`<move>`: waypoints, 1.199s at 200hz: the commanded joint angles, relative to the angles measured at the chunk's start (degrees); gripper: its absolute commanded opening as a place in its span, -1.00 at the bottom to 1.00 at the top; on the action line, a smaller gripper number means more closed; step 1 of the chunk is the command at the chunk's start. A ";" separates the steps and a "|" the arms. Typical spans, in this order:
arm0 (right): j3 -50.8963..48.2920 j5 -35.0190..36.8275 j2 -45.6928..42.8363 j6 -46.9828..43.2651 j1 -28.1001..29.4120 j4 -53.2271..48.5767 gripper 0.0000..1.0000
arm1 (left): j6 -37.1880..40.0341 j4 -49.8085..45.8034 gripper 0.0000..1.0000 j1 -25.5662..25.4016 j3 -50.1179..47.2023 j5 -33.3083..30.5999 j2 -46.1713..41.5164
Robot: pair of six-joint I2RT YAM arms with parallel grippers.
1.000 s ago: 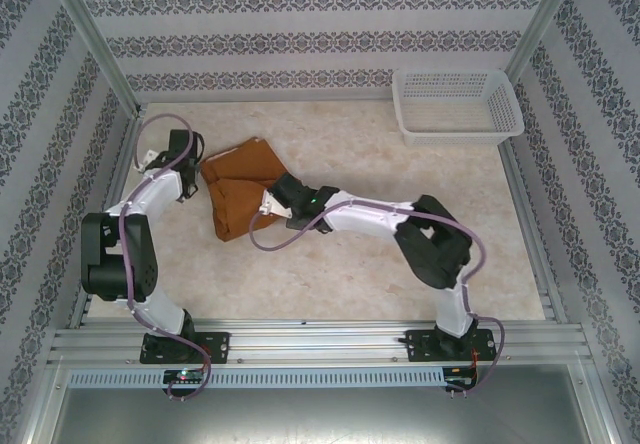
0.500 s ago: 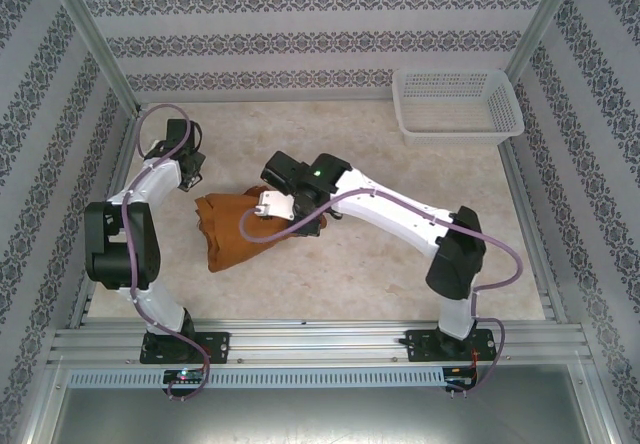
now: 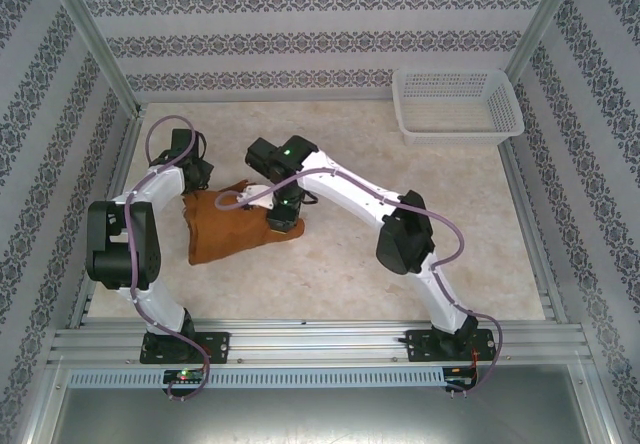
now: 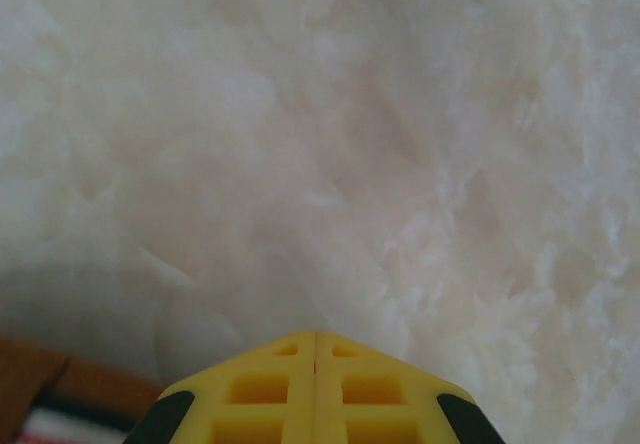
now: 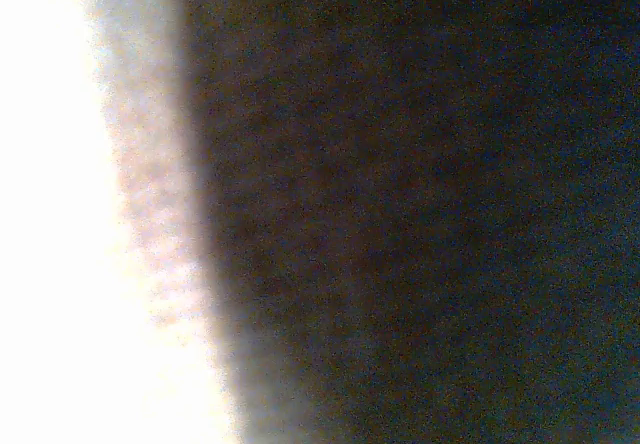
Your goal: Roll up the long pants
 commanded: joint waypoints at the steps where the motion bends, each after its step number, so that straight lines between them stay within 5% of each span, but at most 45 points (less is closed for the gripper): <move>1: 5.76 -11.94 2.64 0.96 -1.26 1.32 -1.00 | 1.87 -0.71 -1.00 -0.37 1.70 -0.08 -2.34; 52: 8.13 -17.32 6.98 1.95 -3.43 3.14 -1.00 | 6.58 -8.03 -1.00 -0.12 7.67 -8.25 -11.65; 67: 7.83 -17.82 7.60 1.67 -3.78 3.19 -1.00 | 8.86 -10.60 -0.33 0.07 11.30 -10.71 -17.16; 77: 7.40 -18.09 7.74 1.46 -4.08 3.46 -1.00 | 9.73 -12.25 -0.24 0.07 13.56 -11.08 -21.08; 88: 6.80 -18.43 7.80 1.30 -4.35 4.09 -1.00 | 10.44 -13.54 -0.42 0.07 15.07 -9.59 -25.21; 101: 6.22 -18.96 7.80 1.30 -4.73 4.91 -1.00 | 9.24 -14.35 -1.00 -0.10 14.09 -5.85 -30.36; 153: 6.09 -23.12 9.04 2.06 -6.46 6.57 -1.00 | -3.66 -13.43 -1.00 -3.51 -4.63 7.43 -48.90; 195: 8.79 -24.07 10.92 1.80 -7.26 4.91 -1.00 | -8.08 -10.19 -1.00 -11.21 -12.74 7.27 -51.71; 204: 9.30 -24.16 11.07 2.00 -7.36 4.81 -1.00 | -7.26 -9.52 -0.66 -12.50 -13.07 6.51 -50.95; 210: 9.49 -24.18 11.14 2.13 -7.42 4.88 -1.00 | -6.29 -8.62 -0.16 -13.21 -13.25 6.30 -50.30; 218: 9.67 -24.27 11.07 2.24 -7.46 4.98 -1.00 | -4.91 -8.51 0.76 -13.80 -12.98 5.47 -49.30; 221: 9.71 -24.29 11.06 2.27 -7.52 4.99 -1.00 | -4.36 -8.87 0.94 -14.04 -12.70 5.06 -48.94; 240: 9.89 -24.20 11.05 2.42 -7.45 4.99 -1.00 | -2.21 -12.62 1.00 -14.70 -10.19 3.59 -46.31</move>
